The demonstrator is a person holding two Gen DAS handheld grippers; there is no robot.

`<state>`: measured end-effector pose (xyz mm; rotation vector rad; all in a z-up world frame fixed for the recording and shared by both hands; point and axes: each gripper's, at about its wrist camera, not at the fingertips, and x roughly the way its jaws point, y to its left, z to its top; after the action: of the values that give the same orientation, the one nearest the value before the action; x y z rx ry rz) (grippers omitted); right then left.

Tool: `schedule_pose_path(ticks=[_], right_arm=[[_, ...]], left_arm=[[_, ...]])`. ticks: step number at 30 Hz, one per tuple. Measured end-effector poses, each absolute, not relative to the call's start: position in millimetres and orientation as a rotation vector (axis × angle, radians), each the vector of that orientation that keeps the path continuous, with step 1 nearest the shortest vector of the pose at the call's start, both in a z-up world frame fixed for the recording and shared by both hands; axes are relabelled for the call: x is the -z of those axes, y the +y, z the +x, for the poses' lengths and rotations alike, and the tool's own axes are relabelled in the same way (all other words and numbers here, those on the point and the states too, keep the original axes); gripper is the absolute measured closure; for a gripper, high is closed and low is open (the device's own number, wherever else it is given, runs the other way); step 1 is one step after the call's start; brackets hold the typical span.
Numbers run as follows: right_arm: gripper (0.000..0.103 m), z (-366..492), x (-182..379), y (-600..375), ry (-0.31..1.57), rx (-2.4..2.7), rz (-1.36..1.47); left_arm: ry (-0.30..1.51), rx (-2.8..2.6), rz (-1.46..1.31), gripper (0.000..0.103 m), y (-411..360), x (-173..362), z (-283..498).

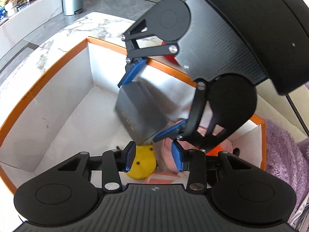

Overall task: Organize objects
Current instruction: 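Lower the tape measure and gray box into the box and open both tools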

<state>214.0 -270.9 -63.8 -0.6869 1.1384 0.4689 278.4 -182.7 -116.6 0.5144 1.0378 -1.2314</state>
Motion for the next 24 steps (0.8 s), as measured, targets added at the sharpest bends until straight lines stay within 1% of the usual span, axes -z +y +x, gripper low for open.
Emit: schedule_pose_path(ticks=[5,8,11,13,15,16,17,20,24], right_arm=[[0.023,216.4,60.3,-274.6,1.142,-0.452,-0.679],[0.027,213.7,58.9,-274.6,1.142,-0.457,-0.702],[0.027,212.2,58.2,-275.1,1.158,-0.471,-0.727],[0.031,212.0,55.8,-275.8,1.162,-0.485,-0.743],[0.044,213.1,50.6,-276.0,1.168,-0.503,-0.761],[0.047,213.3,48.7,-276.0,1.172,-0.513,-0.779],[0.052,213.7,47.7,-276.4,1.184,-0.519,-0.806],[0.053,216.6,48.3,-279.7,1.239,-0.524,-0.835],[0.055,215.0,44.6,-279.0,1.236,-0.547,-0.833]], left_arm=[[1.044,1.219,0.529,0.056,-198.2,117.6,285.5],[1.051,1.214,0.523,0.056,-200.7,117.0,284.3],[1.057,1.209,0.521,0.057,-203.8,119.1,283.8],[1.058,1.216,0.517,0.061,-206.1,119.8,282.4],[1.059,1.235,0.501,0.064,-210.0,120.8,282.5],[1.06,1.245,0.481,0.064,-211.3,120.8,283.7],[1.063,1.247,0.466,0.065,-212.8,121.1,285.7],[1.061,1.243,0.457,0.065,-216.7,123.6,289.4],[1.062,1.239,0.473,0.065,-220.6,127.9,291.0]])
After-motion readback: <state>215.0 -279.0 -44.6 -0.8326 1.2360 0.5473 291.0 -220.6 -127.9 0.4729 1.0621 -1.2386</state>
